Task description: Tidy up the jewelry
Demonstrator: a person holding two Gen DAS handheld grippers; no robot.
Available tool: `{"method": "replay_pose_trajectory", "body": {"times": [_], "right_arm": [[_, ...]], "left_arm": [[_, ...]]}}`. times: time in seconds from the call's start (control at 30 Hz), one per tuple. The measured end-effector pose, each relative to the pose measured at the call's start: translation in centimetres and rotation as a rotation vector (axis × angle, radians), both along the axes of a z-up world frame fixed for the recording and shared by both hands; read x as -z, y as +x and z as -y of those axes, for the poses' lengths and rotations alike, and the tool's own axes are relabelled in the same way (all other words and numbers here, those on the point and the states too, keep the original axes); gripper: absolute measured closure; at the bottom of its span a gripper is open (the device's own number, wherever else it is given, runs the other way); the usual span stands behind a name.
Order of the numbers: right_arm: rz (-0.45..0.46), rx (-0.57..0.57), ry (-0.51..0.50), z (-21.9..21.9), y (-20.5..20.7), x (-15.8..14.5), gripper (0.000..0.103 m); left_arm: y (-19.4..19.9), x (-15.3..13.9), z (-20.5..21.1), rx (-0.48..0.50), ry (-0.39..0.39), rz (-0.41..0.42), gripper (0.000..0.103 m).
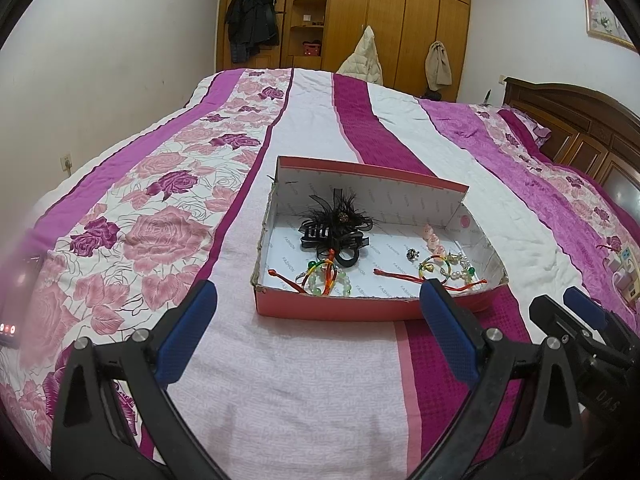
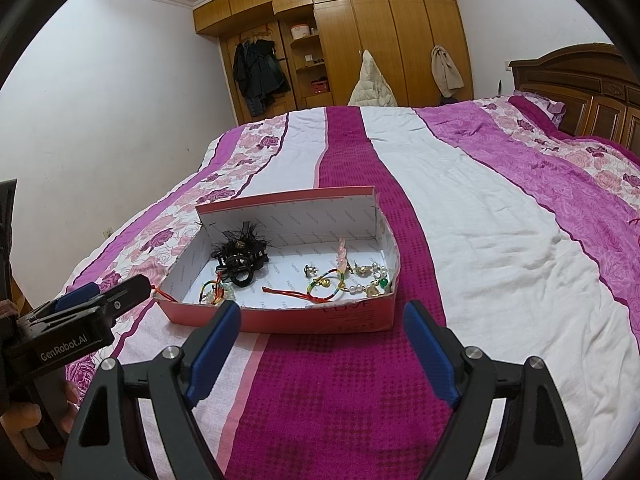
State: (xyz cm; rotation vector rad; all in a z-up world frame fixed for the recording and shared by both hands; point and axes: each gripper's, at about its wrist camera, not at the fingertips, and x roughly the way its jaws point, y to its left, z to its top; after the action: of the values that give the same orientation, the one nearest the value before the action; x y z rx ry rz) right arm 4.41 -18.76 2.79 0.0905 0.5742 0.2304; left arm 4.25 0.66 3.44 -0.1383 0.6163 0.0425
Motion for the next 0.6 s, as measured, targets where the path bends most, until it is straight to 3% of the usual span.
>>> {"method": "replay_pose_trajectory", "body": {"times": [0.6], "right_arm": [[-0.002, 0.0, -0.002, -0.04, -0.04, -0.15, 0.018]], "left_arm": [[0.33, 0.31, -0.39, 0.001, -0.004, -0.018, 0.008]]}}
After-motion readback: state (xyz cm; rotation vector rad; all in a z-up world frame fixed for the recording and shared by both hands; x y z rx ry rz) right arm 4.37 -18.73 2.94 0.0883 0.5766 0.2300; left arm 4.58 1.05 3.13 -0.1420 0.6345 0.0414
